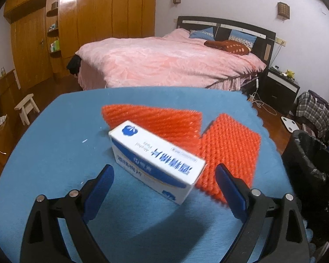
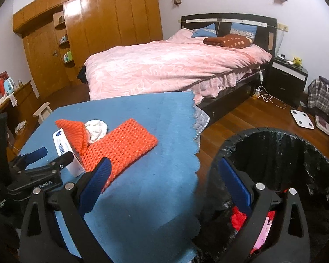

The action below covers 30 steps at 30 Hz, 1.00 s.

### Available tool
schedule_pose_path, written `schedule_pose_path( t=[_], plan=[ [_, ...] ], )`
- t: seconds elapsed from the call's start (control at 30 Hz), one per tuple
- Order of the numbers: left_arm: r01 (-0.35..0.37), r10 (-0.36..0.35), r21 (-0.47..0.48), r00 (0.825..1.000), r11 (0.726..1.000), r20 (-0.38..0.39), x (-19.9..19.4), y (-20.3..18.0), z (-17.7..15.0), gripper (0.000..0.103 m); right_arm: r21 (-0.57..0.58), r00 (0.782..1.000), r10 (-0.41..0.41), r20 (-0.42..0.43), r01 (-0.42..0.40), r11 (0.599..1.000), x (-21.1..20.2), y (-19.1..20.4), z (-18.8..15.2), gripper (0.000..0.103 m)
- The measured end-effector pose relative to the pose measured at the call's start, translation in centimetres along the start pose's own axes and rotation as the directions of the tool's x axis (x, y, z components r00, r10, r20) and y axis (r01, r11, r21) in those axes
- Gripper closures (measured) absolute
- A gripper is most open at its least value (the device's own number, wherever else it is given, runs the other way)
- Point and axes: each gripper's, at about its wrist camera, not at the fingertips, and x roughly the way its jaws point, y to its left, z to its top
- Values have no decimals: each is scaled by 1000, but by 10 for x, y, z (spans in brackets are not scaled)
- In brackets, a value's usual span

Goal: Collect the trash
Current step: 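Grasp the white alcohol-pad box with the left gripper while the right gripper grasps the orange mesh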

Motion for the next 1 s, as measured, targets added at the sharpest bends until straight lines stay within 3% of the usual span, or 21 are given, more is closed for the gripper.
schedule_pose_path(
  t=[0.33,0.6,0.87,1.0],
  plan=[
    [-17,16,-25,1000,1000,-21,0,19,-7,11,-33,1000,14,-25,-15,999,12,15,-1,8],
    [-95,93,-75,995,993,-29,-17,55,-19,11,-52,999,35,-38,-36,998,20,25,-2,8],
    [-6,6,-78,1000,997,-6,-20,42,-11,11,-58,998,36,-42,-38,998,23,31,-3,8],
    [-34,34,-71,999,997,-1,-6,35,-1,13,-50,999,27,-42,-29,998,23,27,-3,8]
  ],
)
